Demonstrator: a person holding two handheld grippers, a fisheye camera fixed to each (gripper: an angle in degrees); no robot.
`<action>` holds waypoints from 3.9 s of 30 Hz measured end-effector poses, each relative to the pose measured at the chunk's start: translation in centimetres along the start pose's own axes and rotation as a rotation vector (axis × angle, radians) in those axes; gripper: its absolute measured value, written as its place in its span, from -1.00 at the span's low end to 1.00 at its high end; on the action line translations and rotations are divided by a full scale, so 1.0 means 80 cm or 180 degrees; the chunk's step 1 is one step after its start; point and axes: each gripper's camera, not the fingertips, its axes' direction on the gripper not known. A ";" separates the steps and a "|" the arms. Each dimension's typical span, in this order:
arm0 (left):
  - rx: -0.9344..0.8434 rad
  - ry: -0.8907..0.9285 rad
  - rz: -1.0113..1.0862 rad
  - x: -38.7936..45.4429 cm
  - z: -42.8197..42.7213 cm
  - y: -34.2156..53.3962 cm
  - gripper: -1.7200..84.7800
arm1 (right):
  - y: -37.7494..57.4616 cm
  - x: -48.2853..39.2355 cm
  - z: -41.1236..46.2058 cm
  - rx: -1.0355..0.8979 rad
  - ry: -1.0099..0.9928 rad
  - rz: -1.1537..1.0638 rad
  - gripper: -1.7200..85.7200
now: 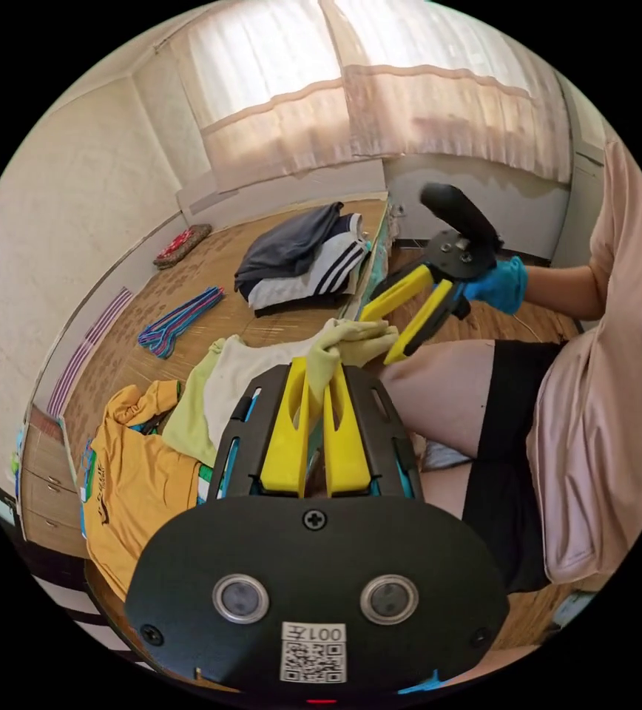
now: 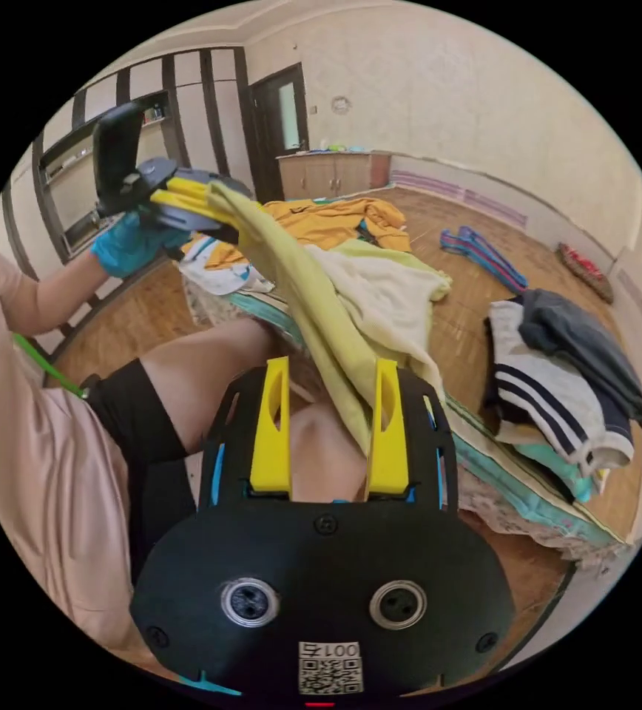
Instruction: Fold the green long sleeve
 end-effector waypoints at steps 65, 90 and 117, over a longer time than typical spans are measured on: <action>-0.0992 -0.0337 -0.1197 -0.415 0.126 -0.008 -0.98 | -0.366 0.209 0.282 -0.1600 0.0422 -0.0972 -0.84; -0.0258 0.0534 -0.2207 -0.492 0.054 0.100 -0.90 | -0.318 0.302 0.202 -0.1067 0.0104 -0.0262 -0.94; -0.0329 0.0222 -0.2235 -0.342 0.051 0.143 -0.95 | -0.127 0.275 0.153 -0.0286 -0.0174 0.0358 -0.91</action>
